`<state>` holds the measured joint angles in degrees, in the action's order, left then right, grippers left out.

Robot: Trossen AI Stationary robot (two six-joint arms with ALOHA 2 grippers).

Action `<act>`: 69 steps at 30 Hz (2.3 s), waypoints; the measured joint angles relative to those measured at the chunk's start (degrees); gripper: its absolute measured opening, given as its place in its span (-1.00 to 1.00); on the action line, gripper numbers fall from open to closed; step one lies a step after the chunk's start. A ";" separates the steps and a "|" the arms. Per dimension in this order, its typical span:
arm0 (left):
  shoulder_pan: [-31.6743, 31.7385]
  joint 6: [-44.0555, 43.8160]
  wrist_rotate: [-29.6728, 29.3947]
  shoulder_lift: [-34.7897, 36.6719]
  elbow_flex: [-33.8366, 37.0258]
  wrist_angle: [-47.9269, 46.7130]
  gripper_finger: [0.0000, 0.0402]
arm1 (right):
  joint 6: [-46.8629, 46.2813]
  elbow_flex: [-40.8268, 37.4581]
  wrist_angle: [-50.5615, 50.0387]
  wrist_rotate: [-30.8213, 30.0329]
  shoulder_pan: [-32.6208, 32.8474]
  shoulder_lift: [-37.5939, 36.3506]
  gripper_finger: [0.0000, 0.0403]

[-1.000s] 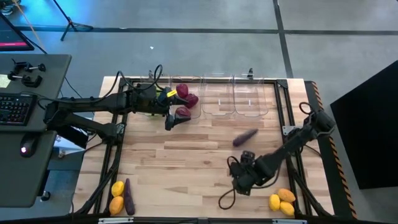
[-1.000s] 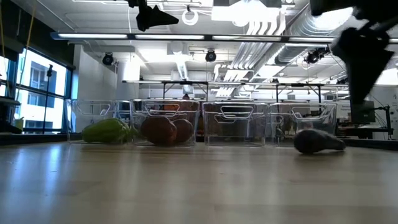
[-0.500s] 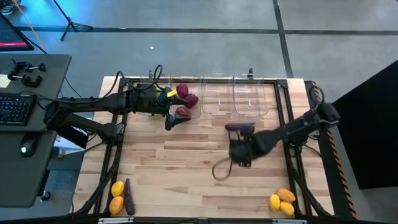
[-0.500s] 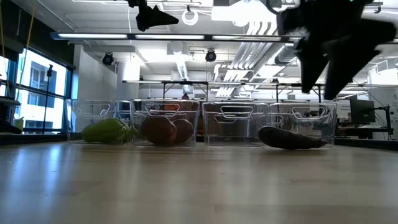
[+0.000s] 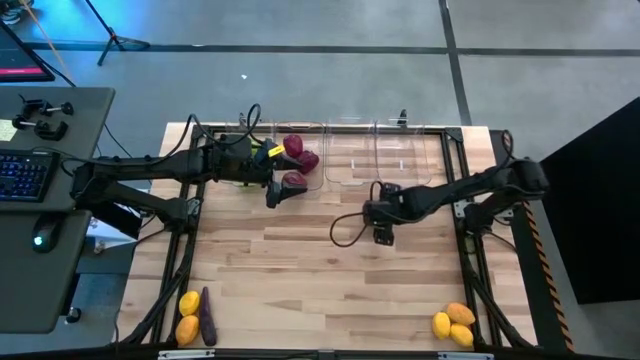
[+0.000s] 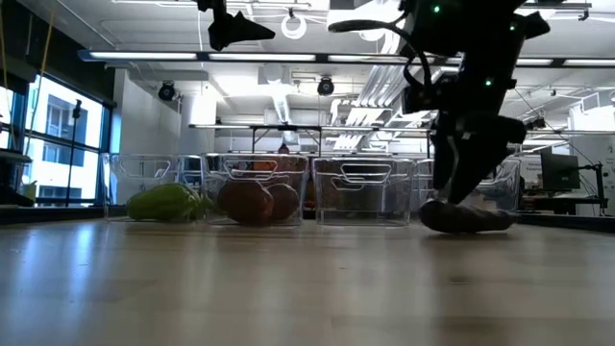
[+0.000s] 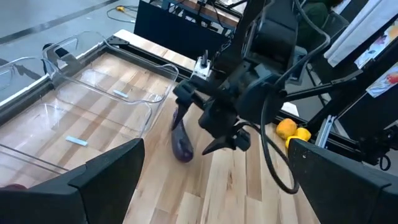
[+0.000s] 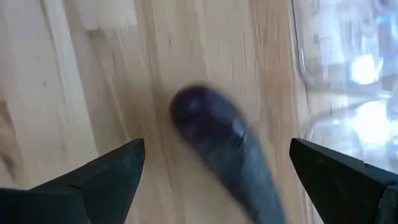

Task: Sort produce into baskets
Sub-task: Put the eggplant into the right transparent bin

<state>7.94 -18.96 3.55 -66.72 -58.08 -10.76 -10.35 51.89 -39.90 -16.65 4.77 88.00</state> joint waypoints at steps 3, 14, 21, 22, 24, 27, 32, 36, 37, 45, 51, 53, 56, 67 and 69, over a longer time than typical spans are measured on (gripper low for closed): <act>0.00 0.00 0.00 -0.01 0.00 -0.02 0.92 | 2.87 -0.23 1.44 0.35 -1.07 1.49 0.96; -0.02 -0.47 0.04 0.00 0.00 -0.13 0.92 | 6.96 0.03 2.67 5.21 -1.88 9.03 0.74; 0.02 -5.73 8.28 1.52 -0.09 9.31 0.92 | 1.66 4.89 -3.85 8.47 -1.77 6.58 -0.03; 0.00 -5.64 11.24 2.27 -0.36 11.82 0.92 | 1.53 6.72 -4.60 8.91 -1.77 5.54 -0.16; -0.03 -5.18 15.70 4.21 -0.89 15.54 0.92 | 1.75 10.25 -6.30 9.32 -1.77 3.22 -0.41; -0.02 -3.55 17.83 7.74 -1.20 16.84 0.92 | 3.02 15.22 -6.17 5.86 -2.21 -0.81 -0.46; -0.02 0.00 17.84 13.01 -1.20 14.01 0.92 | 3.77 20.05 -6.05 -6.63 -7.26 -7.29 -0.46; -0.02 0.04 17.81 14.20 -1.18 11.66 0.92 | 2.57 20.44 -6.30 -8.72 -14.80 -11.11 -0.29; -0.02 0.03 17.81 14.20 -1.18 11.57 0.92 | 1.99 20.47 -6.68 -8.89 -17.10 -11.42 -0.19; -0.20 -4.90 17.79 12.70 -1.16 10.85 0.92 | -6.25 20.38 -7.36 -4.75 -33.41 -10.61 0.29; -0.20 -12.53 17.79 12.70 -1.16 7.03 0.92 | -3.78 20.36 -6.44 -2.38 -37.17 -11.39 0.36; -0.17 -14.71 17.79 12.70 -1.16 6.07 0.92 | -3.66 20.36 -6.15 -1.03 -37.16 -12.17 0.37; -0.20 -15.06 17.77 12.11 -1.16 6.01 0.92 | -3.71 20.36 -5.89 1.07 -36.38 -13.40 0.37; -15.94 -18.05 24.69 4.96 -1.09 -4.45 0.92 | -4.64 20.36 -8.73 3.60 -29.16 -14.98 0.38; -23.15 -19.42 15.31 3.53 -1.09 -13.95 0.92 | -4.81 20.36 -8.74 3.51 -27.78 -14.92 0.38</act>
<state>-15.21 -38.38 18.86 -63.19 -59.18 -24.72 -15.16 72.25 -48.64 -13.13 -23.01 73.08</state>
